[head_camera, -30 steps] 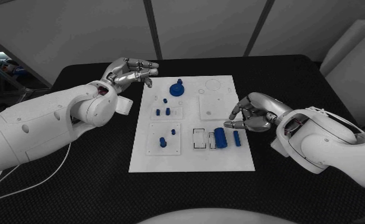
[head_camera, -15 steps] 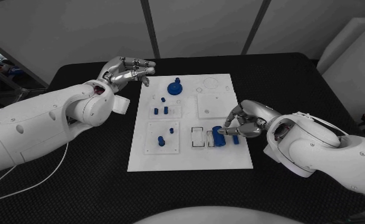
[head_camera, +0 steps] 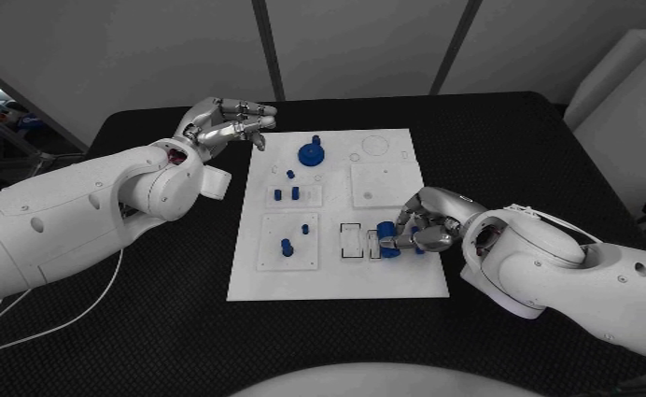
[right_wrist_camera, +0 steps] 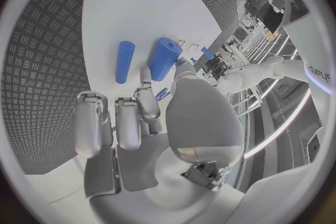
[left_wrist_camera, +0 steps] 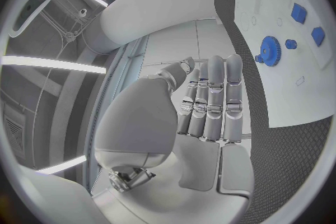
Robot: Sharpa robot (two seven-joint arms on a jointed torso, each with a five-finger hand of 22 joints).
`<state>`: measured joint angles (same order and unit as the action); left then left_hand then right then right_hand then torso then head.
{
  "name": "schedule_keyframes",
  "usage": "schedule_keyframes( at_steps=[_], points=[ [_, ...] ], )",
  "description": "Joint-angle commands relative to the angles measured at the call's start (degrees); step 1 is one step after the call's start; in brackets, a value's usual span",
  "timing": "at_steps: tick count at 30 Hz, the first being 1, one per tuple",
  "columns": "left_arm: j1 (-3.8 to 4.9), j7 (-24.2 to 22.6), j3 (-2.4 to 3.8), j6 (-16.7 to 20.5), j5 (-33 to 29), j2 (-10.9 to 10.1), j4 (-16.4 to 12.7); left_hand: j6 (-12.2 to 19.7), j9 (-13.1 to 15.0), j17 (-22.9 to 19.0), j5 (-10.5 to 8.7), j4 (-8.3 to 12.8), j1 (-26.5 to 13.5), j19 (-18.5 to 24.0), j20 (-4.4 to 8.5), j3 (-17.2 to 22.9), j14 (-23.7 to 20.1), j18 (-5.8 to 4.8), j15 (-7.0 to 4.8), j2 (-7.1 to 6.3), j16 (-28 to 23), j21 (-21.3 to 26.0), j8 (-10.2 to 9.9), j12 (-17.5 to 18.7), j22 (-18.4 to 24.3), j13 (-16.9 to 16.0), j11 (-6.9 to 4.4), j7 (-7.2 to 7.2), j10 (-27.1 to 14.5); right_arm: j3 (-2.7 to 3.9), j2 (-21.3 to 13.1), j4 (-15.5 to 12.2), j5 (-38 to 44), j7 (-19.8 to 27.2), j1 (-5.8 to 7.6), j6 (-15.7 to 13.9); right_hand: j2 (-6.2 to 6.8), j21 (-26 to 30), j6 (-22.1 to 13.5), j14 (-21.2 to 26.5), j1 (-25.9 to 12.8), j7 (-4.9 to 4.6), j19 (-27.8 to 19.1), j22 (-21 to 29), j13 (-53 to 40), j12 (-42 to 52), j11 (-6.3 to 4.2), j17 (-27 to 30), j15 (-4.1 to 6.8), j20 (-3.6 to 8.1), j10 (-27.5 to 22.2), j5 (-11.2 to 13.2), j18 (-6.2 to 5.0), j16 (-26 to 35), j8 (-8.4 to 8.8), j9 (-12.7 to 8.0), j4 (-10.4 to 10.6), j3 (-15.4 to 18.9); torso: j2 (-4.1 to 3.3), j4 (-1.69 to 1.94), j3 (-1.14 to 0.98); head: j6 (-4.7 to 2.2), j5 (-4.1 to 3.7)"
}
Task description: Assemble the parts on the task board
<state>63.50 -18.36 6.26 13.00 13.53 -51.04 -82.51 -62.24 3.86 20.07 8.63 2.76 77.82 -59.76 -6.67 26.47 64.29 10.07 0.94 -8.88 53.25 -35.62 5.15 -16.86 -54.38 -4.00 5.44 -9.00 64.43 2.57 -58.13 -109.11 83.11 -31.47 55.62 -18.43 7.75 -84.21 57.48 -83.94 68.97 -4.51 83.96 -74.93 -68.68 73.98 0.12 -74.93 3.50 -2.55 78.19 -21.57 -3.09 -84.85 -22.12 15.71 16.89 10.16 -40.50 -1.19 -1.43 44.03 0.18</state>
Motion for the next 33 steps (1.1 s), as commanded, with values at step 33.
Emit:
schedule_keyframes(
  at_steps=[33],
  points=[
    [0.07, -0.1, 0.03, -0.4, -0.3, -0.1, -0.1, -0.2, 0.0, -0.1, 0.26, -0.2, -0.3, 0.2, -0.30, 0.2, 0.1, 0.39, 0.16, 0.22, -0.4, 0.4, -0.4, -0.4, 0.1, 0.0, -0.12, -0.16, -0.3, -0.05, 0.4, -1.1, -1.9, -0.9, -0.65, -5.3, -3.06, -0.9, 0.3, -4.3, 7.6, 0.82, 1.3, -6.3, -2.9, 0.6, -0.72, -6.7, 0.73, 0.35, 1.2, -13.9, 1.02, -1.1, -3.12, 2.8, -0.4, -1.1, 0.04, 0.00, 0.06, 0.44, 0.32]
  ],
)
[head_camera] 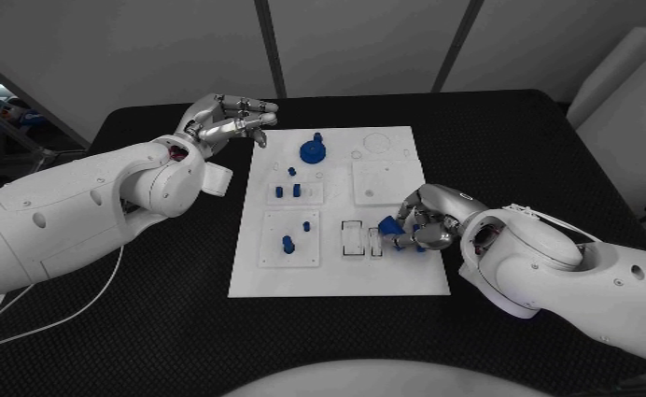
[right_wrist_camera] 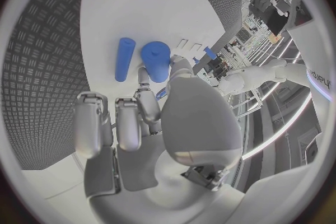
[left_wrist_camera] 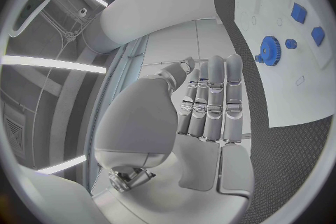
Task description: Assemble the parts on the task board
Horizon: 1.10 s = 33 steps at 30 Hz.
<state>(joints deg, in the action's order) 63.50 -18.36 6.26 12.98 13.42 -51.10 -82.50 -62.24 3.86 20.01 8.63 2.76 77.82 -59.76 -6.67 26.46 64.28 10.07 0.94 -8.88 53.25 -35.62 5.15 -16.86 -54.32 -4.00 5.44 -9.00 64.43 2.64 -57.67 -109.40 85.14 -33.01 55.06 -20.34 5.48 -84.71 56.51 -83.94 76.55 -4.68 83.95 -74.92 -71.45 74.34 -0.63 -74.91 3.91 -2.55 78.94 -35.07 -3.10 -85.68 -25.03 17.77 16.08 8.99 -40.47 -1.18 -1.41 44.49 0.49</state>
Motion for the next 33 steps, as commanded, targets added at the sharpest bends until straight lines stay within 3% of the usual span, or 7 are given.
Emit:
schedule_keyframes(
  at_steps=[1, 8, 13, 25, 29, 33],
  points=[
    [0.06, -0.1, 0.03, -0.4, -0.2, 0.0, -0.1, -0.2, 0.0, -0.1, 0.26, -0.2, -0.3, 0.2, -0.30, 0.2, 0.1, 0.39, 0.16, 0.22, -0.4, 0.4, -0.4, -0.4, 0.1, 0.0, -0.12, -0.17, -0.3, -0.12, -0.2, -1.0, -4.4, 0.8, -0.08, -3.9, -0.83, -0.4, 1.4, -4.3, 0.0, 1.02, 1.4, -6.4, -0.3, 0.3, 0.01, -6.8, 0.33, 0.36, 0.5, -0.4, 1.05, -0.3, -0.25, 0.8, 0.4, 0.1, 0.00, -0.01, 0.04, -0.08, 0.00],
    [0.06, -0.1, 0.03, -0.5, -0.2, 0.0, -0.1, -0.2, 0.0, -0.1, 0.26, -0.2, -0.3, 0.2, -0.30, 0.2, 0.1, 0.39, 0.16, 0.22, -0.4, 0.4, -0.4, -0.4, 0.1, 0.0, -0.12, -0.17, -0.3, -0.10, -0.4, -2.2, -5.9, 2.2, -0.07, -8.2, -1.37, -0.6, 1.8, -4.4, 0.1, 1.34, 1.6, -6.7, -0.8, 0.7, -0.26, -7.1, 0.53, 0.52, 0.9, -1.1, 1.12, -0.4, -0.58, 1.0, 0.4, -0.1, 0.03, -0.05, 0.05, -0.20, -0.13],
    [0.06, -0.1, 0.02, -0.5, -0.2, 0.1, -0.1, -0.2, 0.0, -0.1, 0.26, -0.2, -0.3, 0.2, -0.30, 0.2, 0.1, 0.39, 0.16, 0.22, -0.4, 0.4, -0.4, -0.4, 0.1, 0.0, -0.12, -0.17, -0.3, -0.09, 0.2, -2.3, -5.9, 3.0, -0.06, -9.0, -1.49, -0.7, 1.9, -4.4, 0.2, 1.41, 1.6, -6.8, -0.9, 0.8, -0.32, -7.2, 0.58, 0.57, 1.1, -1.2, 1.15, -0.5, -0.65, 1.1, 0.4, -0.1, 0.02, -0.04, 0.04, -0.41, -0.16],
    [0.06, -0.1, 0.02, -0.6, -0.2, 0.1, -0.2, -0.2, 0.0, -0.1, 0.26, -0.2, -0.3, 0.2, -0.30, 0.2, 0.1, 0.39, 0.16, 0.22, -0.4, 0.4, -0.4, -0.4, 0.1, 0.0, -0.12, -0.17, -0.3, -0.09, 2.9, -1.9, -5.9, 4.2, -0.06, -6.4, -1.43, -0.8, 2.4, -4.5, -2.0, 1.63, 1.7, -7.0, -1.3, 0.9, -0.51, -7.6, 0.78, 0.80, 1.5, -0.2, 1.19, -0.7, -1.03, 1.4, 0.6, 1.0, -0.01, -0.02, 0.04, -0.47, 0.05],
    [0.07, 0.0, 0.02, -0.6, -0.2, 0.1, -0.2, -0.2, 0.0, -0.1, 0.26, -0.2, -0.3, 0.2, -0.30, 0.2, 0.1, 0.39, 0.16, 0.22, -0.4, 0.4, -0.4, -0.4, 0.1, 0.0, -0.12, -0.17, -0.3, -0.09, 3.9, -1.5, -5.9, 3.8, -0.05, -4.3, -1.57, -0.9, 2.7, -4.5, -3.4, 1.77, 1.8, -7.1, -1.6, 1.0, -0.62, -7.7, 0.87, 0.90, 1.7, 1.5, 1.21, -0.7, -1.28, 1.6, 0.6, 1.6, -0.06, 0.02, 0.09, -0.32, 0.13],
    [0.07, 0.0, 0.02, -0.7, -0.2, 0.1, -0.3, -0.2, 0.0, -0.1, 0.27, -0.1, -0.2, 0.2, -0.29, 0.2, 0.1, 0.40, 0.14, 0.22, -0.4, 0.4, -0.4, -0.4, 0.1, 0.0, -0.12, -0.16, -0.4, -0.09, 4.5, -1.0, -5.4, 3.0, -0.05, -2.2, -1.65, -0.8, 3.4, -4.4, -5.9, 2.02, 1.7, -7.0, -1.6, 0.8, -0.79, -7.6, 1.00, 1.00, 1.9, 5.1, 1.19, -0.6, -1.82, 2.0, 0.6, 2.7, -0.04, 0.01, 0.10, -0.27, 0.15]
  ],
)
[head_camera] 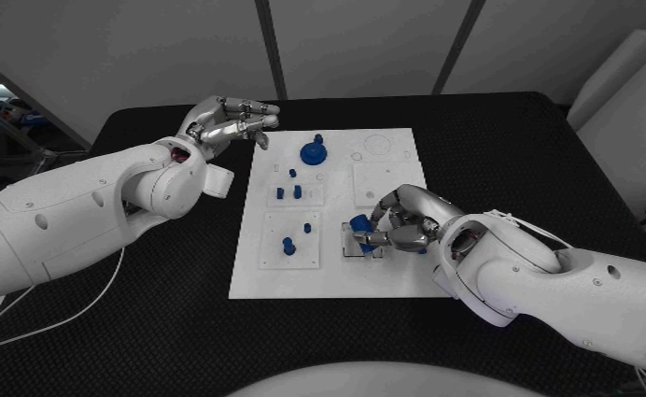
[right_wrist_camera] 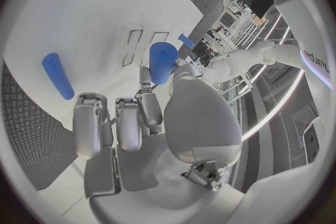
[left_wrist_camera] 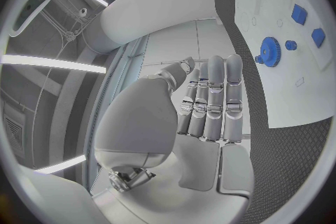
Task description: Assemble the parts on the task board
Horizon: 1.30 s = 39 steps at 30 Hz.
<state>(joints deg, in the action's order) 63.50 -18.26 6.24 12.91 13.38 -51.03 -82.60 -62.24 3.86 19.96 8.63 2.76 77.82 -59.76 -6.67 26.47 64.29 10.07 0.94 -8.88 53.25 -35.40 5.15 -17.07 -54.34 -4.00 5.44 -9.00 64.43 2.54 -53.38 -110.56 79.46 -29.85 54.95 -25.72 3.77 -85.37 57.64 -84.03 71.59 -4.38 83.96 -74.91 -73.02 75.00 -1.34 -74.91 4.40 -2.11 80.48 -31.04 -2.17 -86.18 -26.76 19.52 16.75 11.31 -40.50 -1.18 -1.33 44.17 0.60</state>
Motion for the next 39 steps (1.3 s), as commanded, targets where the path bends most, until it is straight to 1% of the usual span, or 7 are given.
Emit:
schedule_keyframes(
  at_steps=[1, 12, 20, 23, 26, 34, 39],
  points=[
    [0.07, -0.1, 0.03, -0.7, -0.2, 0.0, -0.2, -0.2, 0.0, -0.1, 0.27, -0.1, -0.2, 0.2, -0.29, 0.2, 0.1, 0.40, 0.14, 0.22, -0.4, 0.2, -0.4, -0.2, 0.1, 0.0, -0.12, -0.16, -0.4, 0.01, 0.4, 0.3, 0.5, -0.4, 0.07, 3.7, 0.07, -0.1, 2.4, -4.4, -1.3, 1.80, 1.7, -7.1, -0.1, 0.1, -0.15, -7.6, 0.55, 0.60, 0.4, 1.6, 0.26, -0.1, -0.23, 0.4, 0.0, 0.5, -0.01, 0.02, 0.04, 0.10, 0.03],
    [0.07, 0.1, 0.03, -0.9, -0.2, 0.0, -0.2, -0.2, 0.0, -0.1, 0.26, -0.1, -0.3, 0.2, -0.29, 0.2, 0.1, 0.40, 0.15, 0.22, -0.4, 0.2, -0.4, -0.2, 0.1, 0.0, -0.11, -0.17, -0.4, 0.02, 1.5, 1.2, 2.2, -2.3, 0.07, 5.9, 0.64, -0.2, 3.0, -4.4, -3.9, 2.22, 1.8, -7.2, -0.7, 0.3, -0.51, -7.8, 0.86, 0.89, 0.9, 5.0, 0.30, -0.2, -1.09, 1.0, 0.1, 1.1, 0.00, -0.03, 0.00, -0.07, 0.38],
    [0.07, 0.2, 0.03, -1.0, -0.2, -0.1, -0.2, -0.2, 0.0, -0.1, 0.26, -0.1, -0.3, 0.2, -0.29, 0.2, 0.1, 0.40, 0.15, 0.22, -0.4, 0.2, -0.4, -0.2, 0.1, 0.0, -0.11, -0.17, -0.4, 0.02, 1.9, 1.8, 3.3, -3.6, 0.08, 4.2, 3.56, 0.1, 2.5, -4.3, -8.8, 2.15, 1.6, -6.9, -0.1, -0.9, -0.44, -7.5, 0.85, 0.95, 0.5, 15.9, 0.22, 0.1, -1.45, 1.6, 0.2, -0.1, 0.01, -0.01, 0.01, 0.10, 0.35],
    [0.07, 0.2, 0.03, -0.9, -0.2, -0.1, -0.2, -0.2, 0.0, -0.1, 0.27, -0.1, -0.3, 0.2, -0.28, 0.2, 0.1, 0.40, 0.14, 0.20, -0.4, 0.2, -0.4, -0.2, 0.1, 0.0, -0.11, -0.17, -0.4, 0.02, 2.0, 1.9, 3.5, -3.7, 0.08, 3.5, 5.81, 0.2, 1.8, -4.2, -12.0, 1.93, 1.5, -6.7, 0.4, -1.7, -0.26, -7.2, 0.73, 0.87, 0.1, 22.7, 0.17, 0.3, -1.29, 1.7, 0.3, -0.1, 0.01, -0.04, 0.01, 0.11, 0.36],
    [0.07, 0.3, 0.03, -1.0, -0.2, -0.1, -0.1, -0.2, 0.0, -0.1, 0.27, -0.1, -0.3, 0.2, -0.28, 0.2, 0.1, 0.40, 0.15, 0.20, -0.4, 0.2, -0.4, -0.2, 0.1, 0.0, -0.11, -0.17, -0.4, 0.02, 2.1, 2.0, 3.6, -3.7, 0.08, 3.1, 6.67, 0.3, 1.5, -4.2, -13.4, 1.80, 1.4, -6.6, 0.5, -2.0, -0.15, -7.1, 0.63, 0.78, 0.0, 24.8, 0.15, 0.4, -1.19, 1.7, 0.4, 0.0, -0.01, -0.07, -0.01, 0.12, 0.40],
    [0.07, 0.3, 0.03, -1.0, -0.2, -0.1, -0.1, -0.2, 0.0, -0.1, 0.26, -0.1, -0.3, 0.2, -0.28, 0.2, 0.1, 0.40, 0.15, 0.20, -0.4, 0.2, -0.4, -0.2, 0.1, 0.0, -0.11, -0.18, -0.4, 0.02, 2.0, 1.7, 3.9, -3.3, 0.07, 2.1, 6.95, 0.4, 1.3, -4.2, -14.2, 1.70, 1.4, -6.5, 0.6, -2.2, -0.05, -7.0, 0.54, 0.69, -0.2, 25.8, 0.13, 0.5, -1.12, 1.7, 0.4, 0.0, 0.02, -0.02, -0.03, 0.08, 0.45],
    [0.07, 0.3, 0.03, -1.0, -0.2, -0.1, -0.2, -0.2, 0.0, -0.1, 0.26, -0.1, -0.3, 0.2, -0.28, 0.2, 0.1, 0.40, 0.15, 0.20, -0.4, 0.2, -0.4, -0.2, 0.1, 0.0, -0.11, -0.18, -0.4, 0.02, 1.4, 1.1, 4.2, -1.0, 0.07, 1.2, 4.86, 0.2, 1.5, -4.3, -11.1, 1.76, 1.5, -6.8, 0.1, -1.9, -0.14, -7.2, 0.53, 0.64, 0.2, 21.6, 0.18, 0.4, -1.33, 1.9, 0.2, -1.9, 0.01, -0.06, -0.06, 0.10, 0.42]
  ],
)
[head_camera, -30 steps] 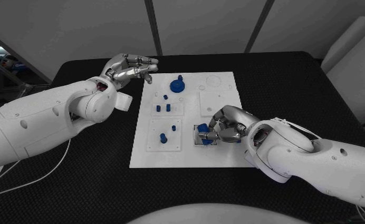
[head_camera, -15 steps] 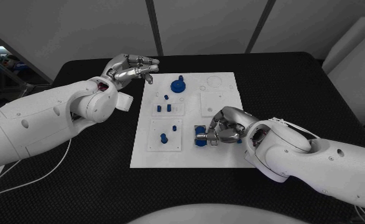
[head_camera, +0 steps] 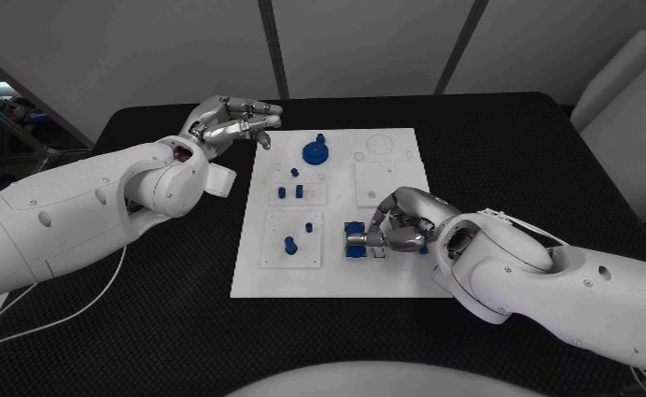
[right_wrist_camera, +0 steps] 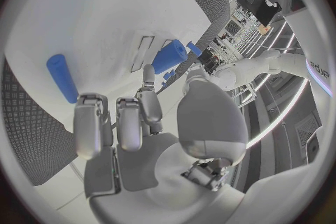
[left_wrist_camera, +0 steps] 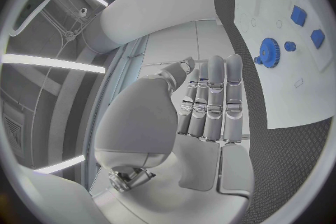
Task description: Assemble the parts on the task board
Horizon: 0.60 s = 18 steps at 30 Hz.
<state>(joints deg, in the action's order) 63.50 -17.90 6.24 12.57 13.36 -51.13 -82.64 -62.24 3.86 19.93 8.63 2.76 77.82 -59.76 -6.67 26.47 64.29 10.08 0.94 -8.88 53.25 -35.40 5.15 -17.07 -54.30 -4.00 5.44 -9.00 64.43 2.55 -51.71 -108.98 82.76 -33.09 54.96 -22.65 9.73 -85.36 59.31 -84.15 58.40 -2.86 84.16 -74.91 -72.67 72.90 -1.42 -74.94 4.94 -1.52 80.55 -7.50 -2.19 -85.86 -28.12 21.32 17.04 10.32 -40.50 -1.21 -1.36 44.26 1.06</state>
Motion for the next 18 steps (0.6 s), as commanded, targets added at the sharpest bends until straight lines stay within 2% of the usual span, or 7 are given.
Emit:
schedule_keyframes(
  at_steps=[1, 2, 6, 10, 18],
  points=[
    [0.07, -0.1, 0.03, -0.6, -0.2, 0.0, -0.1, -0.2, 0.0, -0.1, 0.26, -0.1, -0.3, 0.2, -0.28, 0.2, 0.1, 0.40, 0.15, 0.20, -0.4, 0.2, -0.4, -0.2, 0.1, 0.0, -0.11, -0.18, -0.4, 0.01, -0.5, -0.8, 0.9, 3.0, 0.05, -2.0, -1.95, 0.2, 0.0, -4.2, 4.3, 0.34, 1.4, -6.9, -0.5, 0.4, -0.07, -7.3, 0.06, 0.07, 0.2, -3.8, 0.22, 0.0, -0.05, 0.1, -0.6, -1.7, 0.02, -0.05, -0.07, -0.02, 0.00],
    [0.07, -0.1, 0.03, -0.6, -0.2, 0.0, -0.1, -0.2, 0.0, -0.1, 0.26, -0.1, -0.3, 0.2, -0.28, 0.2, 0.1, 0.40, 0.15, 0.20, -0.4, 0.2, -0.4, -0.2, 0.1, 0.0, -0.11, -0.18, -0.4, 0.01, -0.6, -0.9, 0.9, 3.4, 0.05, -2.0, -2.56, 0.1, 0.2, -4.2, 7.5, 0.47, 1.5, -7.1, -1.0, 0.8, -0.17, -7.4, 0.15, 0.18, 0.5, -5.7, 0.25, 0.0, -0.19, 0.2, -1.2, -2.4, 0.02, -0.05, -0.07, -0.02, 0.00],
    [0.07, 0.0, 0.03, -0.6, -0.2, 0.0, -0.1, -0.2, 0.0, -0.1, 0.26, -0.1, -0.3, 0.2, -0.28, 0.2, 0.1, 0.40, 0.15, 0.20, -0.4, 0.2, -0.4, -0.2, 0.1, 0.0, -0.11, -0.18, -0.4, 0.01, -1.3, -1.5, 1.1, 5.3, 0.05, -1.1, -3.12, 0.0, 0.5, -4.2, 13.9, 0.64, 1.6, -7.3, -1.7, 1.4, -0.41, -7.6, 0.35, 0.34, 1.0, -7.0, 0.30, -0.1, -0.41, 0.4, -3.4, -3.4, 0.02, -0.16, -0.05, 0.09, -0.04],
    [0.07, 0.0, 0.03, -0.7, -0.2, 0.0, 0.0, -0.2, 0.0, -0.1, 0.26, -0.1, -0.3, 0.2, -0.28, 0.2, 0.1, 0.40, 0.15, 0.20, -0.4, 0.2, -0.4, -0.2, 0.1, 0.0, -0.11, -0.18, -0.4, 0.01, -1.5, -1.7, 1.5, 5.7, 0.05, 0.0, -3.19, 0.0, 0.6, -4.2, 15.7, 0.66, 1.6, -7.3, -1.9, 1.5, -0.43, -7.7, 0.37, 0.38, 1.1, -6.7, 0.31, -0.1, -0.44, 0.4, -4.2, -3.3, 0.00, -0.03, -0.02, 0.10, -0.10],
    [0.07, 0.0, 0.03, -0.7, -0.2, 0.1, 0.0, -0.2, 0.0, -0.1, 0.26, -0.1, -0.3, 0.2, -0.29, 0.2, 0.1, 0.39, 0.16, 0.20, -0.4, 0.3, -0.4, -0.2, 0.1, 0.0, -0.09, -0.20, -0.5, 0.00, -1.5, -1.3, 2.3, 5.3, 0.05, 1.2, -3.35, -0.1, 0.7, -4.2, 16.2, 0.69, 1.6, -7.4, -2.0, 1.6, -0.45, -7.7, 0.37, 0.39, 1.2, -6.6, 0.32, -0.1, -0.47, 0.4, -4.4, -3.3, -0.03, 0.03, 0.02, 0.22, -0.12]
  ],
)
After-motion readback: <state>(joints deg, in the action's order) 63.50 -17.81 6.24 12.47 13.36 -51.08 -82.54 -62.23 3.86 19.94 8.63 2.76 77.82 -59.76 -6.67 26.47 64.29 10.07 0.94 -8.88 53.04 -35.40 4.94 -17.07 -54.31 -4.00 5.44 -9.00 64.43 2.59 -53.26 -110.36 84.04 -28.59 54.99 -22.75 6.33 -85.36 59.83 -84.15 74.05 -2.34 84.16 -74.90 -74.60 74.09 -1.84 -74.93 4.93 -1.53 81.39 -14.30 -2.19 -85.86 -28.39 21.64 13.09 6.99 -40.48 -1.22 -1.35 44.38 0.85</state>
